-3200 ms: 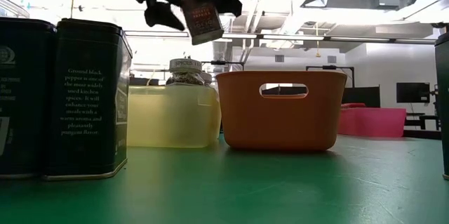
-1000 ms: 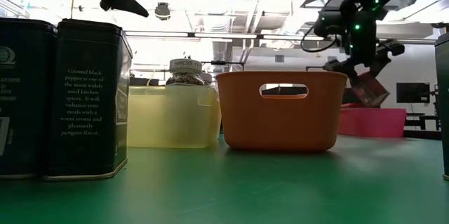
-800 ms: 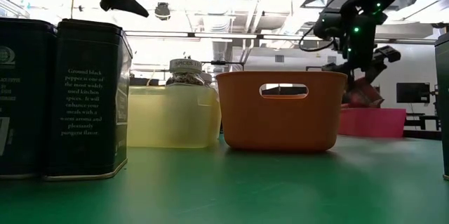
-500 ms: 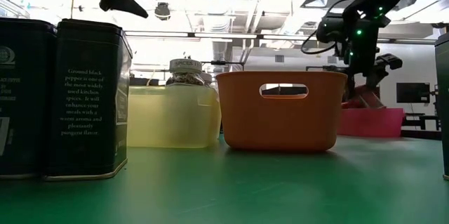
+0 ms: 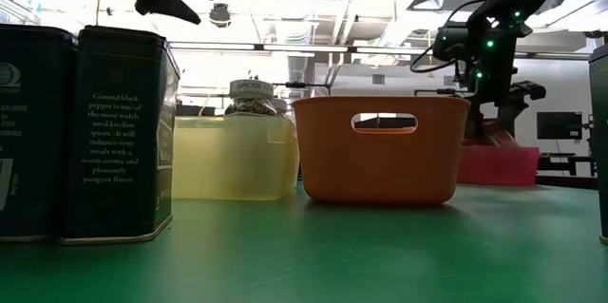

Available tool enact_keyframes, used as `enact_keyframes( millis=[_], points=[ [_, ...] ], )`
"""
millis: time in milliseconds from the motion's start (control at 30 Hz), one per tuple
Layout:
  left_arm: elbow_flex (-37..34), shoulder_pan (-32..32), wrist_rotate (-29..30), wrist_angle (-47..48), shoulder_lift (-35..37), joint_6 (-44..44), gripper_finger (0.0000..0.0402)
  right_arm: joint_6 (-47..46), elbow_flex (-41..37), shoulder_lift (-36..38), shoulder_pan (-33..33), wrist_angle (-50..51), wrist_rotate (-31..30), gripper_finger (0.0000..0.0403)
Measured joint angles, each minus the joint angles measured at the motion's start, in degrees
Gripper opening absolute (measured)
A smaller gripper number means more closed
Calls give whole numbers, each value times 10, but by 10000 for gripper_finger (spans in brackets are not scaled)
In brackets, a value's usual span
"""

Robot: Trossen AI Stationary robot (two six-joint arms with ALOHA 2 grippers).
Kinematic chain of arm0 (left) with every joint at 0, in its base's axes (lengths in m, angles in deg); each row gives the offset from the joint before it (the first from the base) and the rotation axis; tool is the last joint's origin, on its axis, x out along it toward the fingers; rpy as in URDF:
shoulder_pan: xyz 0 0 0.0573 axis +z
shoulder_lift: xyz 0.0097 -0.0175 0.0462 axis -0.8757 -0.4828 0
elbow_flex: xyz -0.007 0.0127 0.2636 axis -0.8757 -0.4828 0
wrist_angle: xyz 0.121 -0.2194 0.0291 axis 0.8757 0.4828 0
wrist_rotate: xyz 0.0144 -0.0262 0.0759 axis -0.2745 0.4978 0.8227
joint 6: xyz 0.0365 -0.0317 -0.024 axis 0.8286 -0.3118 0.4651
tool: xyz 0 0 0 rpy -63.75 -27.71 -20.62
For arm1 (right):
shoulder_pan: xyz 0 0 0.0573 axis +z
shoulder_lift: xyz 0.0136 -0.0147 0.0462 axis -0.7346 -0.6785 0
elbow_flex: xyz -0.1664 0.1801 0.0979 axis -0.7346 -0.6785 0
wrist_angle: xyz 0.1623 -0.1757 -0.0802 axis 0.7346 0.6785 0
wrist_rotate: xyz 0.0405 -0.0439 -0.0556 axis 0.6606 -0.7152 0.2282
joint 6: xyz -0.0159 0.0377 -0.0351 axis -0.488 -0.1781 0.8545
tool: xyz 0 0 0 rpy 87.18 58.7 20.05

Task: Sort spices by type
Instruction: Put the red seasoning can into the pink bin, then put the middle black seasoning bottle into the blue bin

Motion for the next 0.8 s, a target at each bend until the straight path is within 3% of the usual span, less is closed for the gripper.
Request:
enact_keyframes(
  millis=[267,567,800],
  points=[
    [0,0,0,0,0,-1,320,1,0,0,1,-40,-1,323],
    [0,0,0,0,0,-4,320,33,4,9,3,-16,-2,328],
    [0,0,-9,0,0,-13,320,75,59,50,40,1,-3,328]
  ],
)
